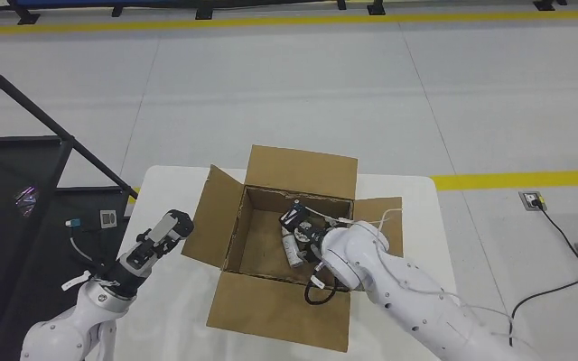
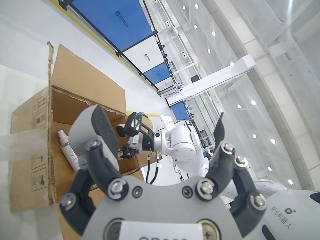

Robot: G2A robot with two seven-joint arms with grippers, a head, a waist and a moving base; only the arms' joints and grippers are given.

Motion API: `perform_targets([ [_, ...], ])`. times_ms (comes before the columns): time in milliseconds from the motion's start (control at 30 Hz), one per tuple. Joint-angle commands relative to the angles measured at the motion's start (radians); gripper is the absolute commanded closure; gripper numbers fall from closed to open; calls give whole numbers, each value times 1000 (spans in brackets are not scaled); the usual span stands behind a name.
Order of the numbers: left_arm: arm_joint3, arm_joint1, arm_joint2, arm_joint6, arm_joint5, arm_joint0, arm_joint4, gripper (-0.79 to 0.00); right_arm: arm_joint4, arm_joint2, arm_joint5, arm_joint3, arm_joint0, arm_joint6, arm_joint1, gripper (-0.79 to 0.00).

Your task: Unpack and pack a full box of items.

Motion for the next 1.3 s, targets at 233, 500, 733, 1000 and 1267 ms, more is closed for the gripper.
perform_targets([
  [233,0,0,0,0,0,0,0,-785,70,-40,-18,209,74,4,-61,-357],
  [500,0,0,0,0,0,0,0,-785,67,-44,-12,244,86,22,-88,0],
  [733,0,0,0,0,0,0,0,-785,0,79,-2,-8,-4,85,-36,0],
  [1000,0,0,0,0,0,0,0,-785,-295,411,150,-554,-254,175,58,0],
  [1267,0,0,0,0,0,0,0,-785,-479,715,221,-693,-446,208,92,0],
])
